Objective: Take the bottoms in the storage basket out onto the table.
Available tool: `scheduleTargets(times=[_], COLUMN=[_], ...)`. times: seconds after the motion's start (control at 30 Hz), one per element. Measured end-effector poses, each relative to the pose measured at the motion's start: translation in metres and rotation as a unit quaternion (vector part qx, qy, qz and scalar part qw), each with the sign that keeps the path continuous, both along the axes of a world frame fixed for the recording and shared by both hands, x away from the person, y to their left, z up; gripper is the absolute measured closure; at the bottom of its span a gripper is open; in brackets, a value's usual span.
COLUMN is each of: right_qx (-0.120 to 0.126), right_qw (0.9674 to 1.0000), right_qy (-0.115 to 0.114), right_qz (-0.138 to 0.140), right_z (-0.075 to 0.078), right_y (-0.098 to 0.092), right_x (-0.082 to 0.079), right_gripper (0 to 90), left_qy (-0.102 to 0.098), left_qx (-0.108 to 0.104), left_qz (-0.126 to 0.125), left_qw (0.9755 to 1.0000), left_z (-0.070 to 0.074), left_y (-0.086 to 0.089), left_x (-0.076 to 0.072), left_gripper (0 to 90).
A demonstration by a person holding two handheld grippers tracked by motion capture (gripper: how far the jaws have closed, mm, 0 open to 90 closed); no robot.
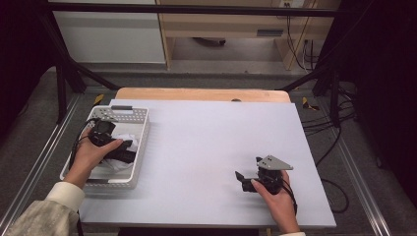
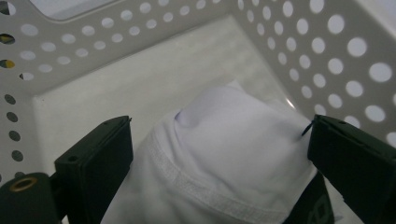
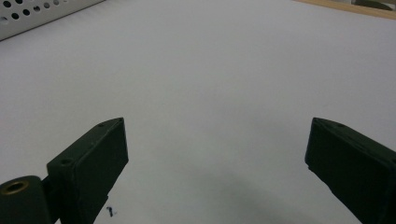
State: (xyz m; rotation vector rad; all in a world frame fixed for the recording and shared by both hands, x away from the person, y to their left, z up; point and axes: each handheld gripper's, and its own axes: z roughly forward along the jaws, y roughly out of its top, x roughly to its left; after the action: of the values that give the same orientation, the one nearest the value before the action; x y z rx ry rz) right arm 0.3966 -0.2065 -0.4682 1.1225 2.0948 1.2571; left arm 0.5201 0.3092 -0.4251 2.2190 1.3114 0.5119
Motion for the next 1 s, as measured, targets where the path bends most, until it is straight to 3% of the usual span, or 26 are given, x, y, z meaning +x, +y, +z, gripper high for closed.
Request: scheduleTargets(times=[0.2,0.5,0.6,0.67,0.8,0.93,1.0], right_qx=[-0.002,0.0,0.001,0.0,0.0,0.002,0.004], right_qw=[1.0,1.0,1.0,1.0,1.0,1.0,1.0], right_qy=[0.004,0.004,0.0,0.001,0.001,-0.003,-0.004], right_qz=[0.0,0.005,0.004,0.005,0.005,0.004,0.005], right_z=[-0.001,0.0,0.0,0.0,0.0,0.001,0.002], right_y=[0.0,0.0,0.0,0.0,0.0,0.0,0.0], right_x=[0.001,0.0,0.0,0.0,0.0,-0.001,-0.001], right_gripper=[6.0,6.1,6.5,6.5,6.5,7.0,7.0], left_qy=[0.017,0.021,0.025,0.028,0.027,0.015,0.009], left_qx=[0.002,0.035,0.053,0.054,0.06,0.065,0.056], left_qz=[0.01,0.018,0.012,0.015,0.01,-0.009,-0.009], left_qw=[0.9998,0.999,0.9982,0.9981,0.9978,0.9978,0.9983], left_z=[-0.008,-0.016,-0.019,-0.019,-0.016,-0.013,-0.009], left_y=[0.004,-0.001,-0.001,0.0,-0.001,-0.002,0.0], left_x=[0.005,0.003,0.002,0.002,0.0,-0.005,-0.007], left_gripper=[3.9,6.1,14.3,25.2,35.1,56.2,58.8])
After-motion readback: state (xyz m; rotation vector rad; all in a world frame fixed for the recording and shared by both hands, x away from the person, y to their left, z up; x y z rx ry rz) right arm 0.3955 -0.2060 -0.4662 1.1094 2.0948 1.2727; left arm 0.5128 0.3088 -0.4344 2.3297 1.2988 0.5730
